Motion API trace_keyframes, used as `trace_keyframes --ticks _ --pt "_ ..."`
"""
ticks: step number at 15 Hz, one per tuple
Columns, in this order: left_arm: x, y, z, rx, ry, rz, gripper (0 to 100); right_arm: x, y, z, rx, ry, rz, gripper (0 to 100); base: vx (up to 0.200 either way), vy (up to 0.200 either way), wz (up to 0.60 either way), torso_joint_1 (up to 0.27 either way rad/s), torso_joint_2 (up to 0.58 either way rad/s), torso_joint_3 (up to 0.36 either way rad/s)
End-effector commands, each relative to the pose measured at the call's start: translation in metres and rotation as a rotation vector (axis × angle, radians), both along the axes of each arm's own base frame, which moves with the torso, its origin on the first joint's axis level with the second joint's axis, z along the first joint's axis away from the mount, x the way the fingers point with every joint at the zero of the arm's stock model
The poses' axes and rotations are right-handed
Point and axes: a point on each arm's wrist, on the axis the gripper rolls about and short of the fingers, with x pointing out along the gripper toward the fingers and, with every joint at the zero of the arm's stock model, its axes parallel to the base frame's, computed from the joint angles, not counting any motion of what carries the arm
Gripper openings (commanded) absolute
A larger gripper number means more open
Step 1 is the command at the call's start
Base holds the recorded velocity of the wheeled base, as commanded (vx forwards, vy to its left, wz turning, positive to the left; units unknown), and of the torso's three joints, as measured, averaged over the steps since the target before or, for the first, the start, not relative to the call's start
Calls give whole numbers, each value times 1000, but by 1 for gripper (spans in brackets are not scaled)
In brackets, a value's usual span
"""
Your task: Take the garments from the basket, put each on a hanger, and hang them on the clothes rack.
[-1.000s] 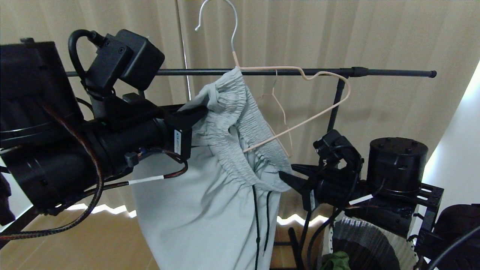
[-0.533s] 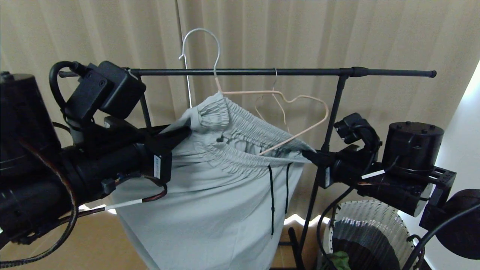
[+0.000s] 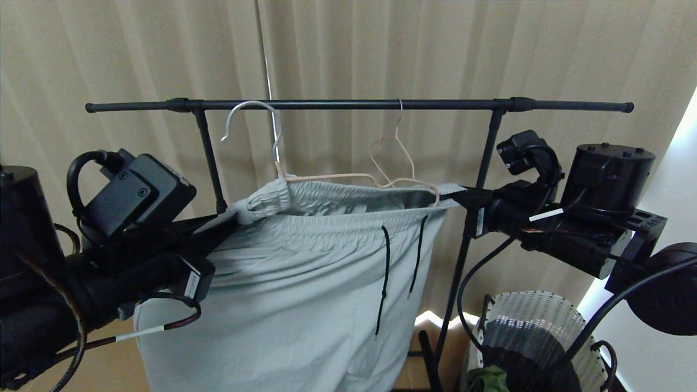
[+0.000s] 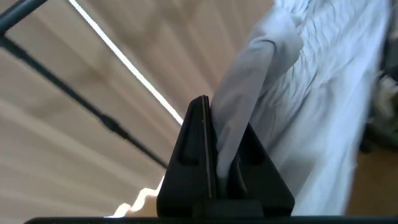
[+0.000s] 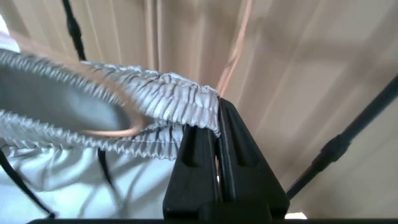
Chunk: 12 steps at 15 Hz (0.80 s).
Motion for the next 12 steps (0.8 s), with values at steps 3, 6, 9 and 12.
trace_keyframes --ticks 3,6,9,12 --pt "-1 9 -13 70 21 28 0 0 -5 5 7 -19 -17 0 0 0 0 0 0 0" --pt "-1 10 -17 134 18 18 0 -5 -6 10 9 -22 -11 0 0 0 0 0 0 0" --pt "6 10 -19 188 15 26 0 -21 10 22 8 -21 58 0 0 0 0 0 0 0" --pt "14 7 -22 204 24 35 0 -30 22 16 -4 1 108 0 0 0 0 0 0 0"
